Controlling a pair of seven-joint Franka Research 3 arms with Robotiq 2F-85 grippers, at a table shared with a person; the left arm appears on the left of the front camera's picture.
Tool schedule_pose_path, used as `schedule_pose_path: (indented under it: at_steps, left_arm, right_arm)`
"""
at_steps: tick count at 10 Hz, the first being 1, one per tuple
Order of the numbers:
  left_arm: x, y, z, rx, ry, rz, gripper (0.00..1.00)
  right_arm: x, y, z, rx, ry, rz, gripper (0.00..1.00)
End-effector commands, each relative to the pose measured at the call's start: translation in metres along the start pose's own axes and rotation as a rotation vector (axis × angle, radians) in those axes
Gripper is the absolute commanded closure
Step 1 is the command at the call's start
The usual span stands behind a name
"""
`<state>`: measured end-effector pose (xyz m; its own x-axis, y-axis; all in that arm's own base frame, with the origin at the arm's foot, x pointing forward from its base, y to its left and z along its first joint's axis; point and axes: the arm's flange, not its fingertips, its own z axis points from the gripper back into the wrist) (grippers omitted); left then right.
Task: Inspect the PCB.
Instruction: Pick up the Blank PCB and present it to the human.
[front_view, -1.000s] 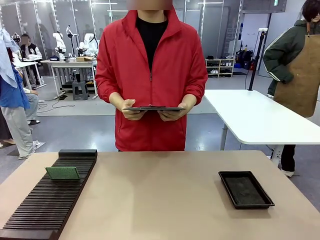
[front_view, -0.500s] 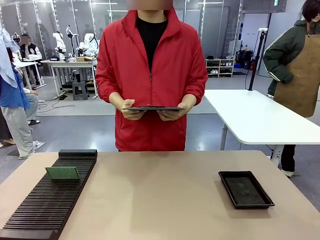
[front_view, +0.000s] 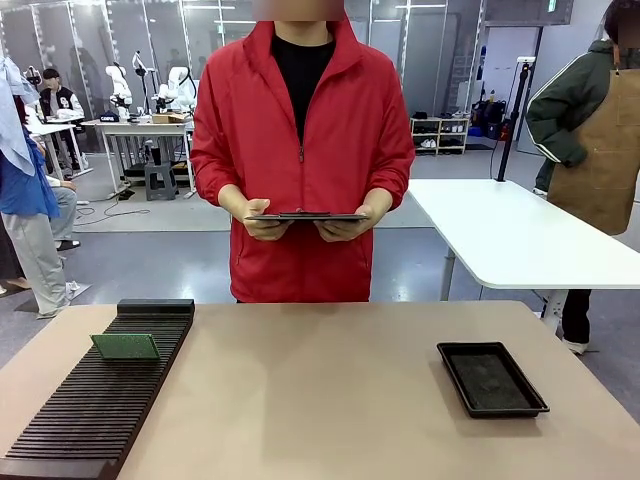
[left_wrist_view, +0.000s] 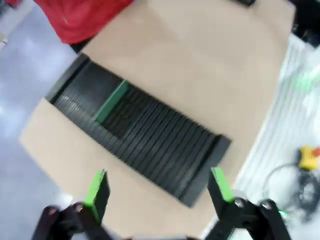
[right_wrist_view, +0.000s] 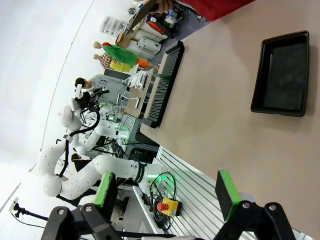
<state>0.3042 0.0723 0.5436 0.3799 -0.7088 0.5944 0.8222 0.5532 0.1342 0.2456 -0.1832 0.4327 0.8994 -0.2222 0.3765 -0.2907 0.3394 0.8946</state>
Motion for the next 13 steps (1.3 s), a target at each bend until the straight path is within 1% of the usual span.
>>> schedule_pose_path:
  at_steps: [1, 2, 3, 4, 5, 6, 7, 9, 10, 11, 12, 13]
  left_arm:
    - [0.003, 0.005, -0.037, 0.122, 0.19, -0.225, 0.0]
    - [0.012, 0.005, -0.049, 0.134, 0.234, -0.272, 0.0]
    - [0.019, 0.004, -0.058, 0.149, 0.249, -0.298, 0.0]
    - [0.023, 0.002, -0.059, 0.146, 0.229, -0.297, 0.0]
    - [0.023, 0.0, -0.056, 0.11, 0.189, -0.276, 0.0]
    - [0.019, -0.004, -0.049, 0.117, 0.117, -0.211, 0.0]
    - [0.035, 0.009, -0.056, 0.113, 0.235, -0.292, 0.0]
    - [0.035, 0.009, -0.056, 0.113, 0.235, -0.292, 0.0]
    - [0.033, 0.01, -0.053, 0.114, 0.206, -0.266, 0.0]
    - [0.034, 0.012, -0.061, 0.1, 0.28, -0.287, 0.0]
    - [0.041, 0.022, -0.078, 0.107, 0.294, -0.345, 0.0]
    - [0.045, 0.029, -0.097, 0.1, 0.293, -0.447, 0.0]
  right_arm:
    - [-0.001, 0.0, 0.001, 0.01, -0.006, 0.006, 0.0]
    - [-0.001, 0.0, 0.001, 0.01, -0.006, 0.006, 0.0]
    - [-0.001, 0.0, 0.001, 0.01, -0.006, 0.006, 0.0]
    - [-0.001, 0.0, 0.001, 0.01, -0.006, 0.006, 0.0]
    - [-0.001, 0.0, 0.001, 0.01, -0.006, 0.006, 0.0]
    - [-0.001, 0.0, 0.001, 0.01, -0.006, 0.006, 0.0]
    - [-0.001, 0.0, 0.001, 0.01, -0.006, 0.006, 0.0]
    - [-0.001, 0.0, 0.001, 0.01, -0.006, 0.006, 0.0]
    - [-0.001, 0.0, 0.001, 0.01, -0.006, 0.006, 0.0]
    - [-0.001, 0.0, 0.001, 0.01, -0.006, 0.006, 0.0]
    - [-0.001, 0.0, 0.001, 0.01, -0.006, 0.006, 0.0]
    - [-0.001, 0.0, 0.001, 0.01, -0.006, 0.006, 0.0]
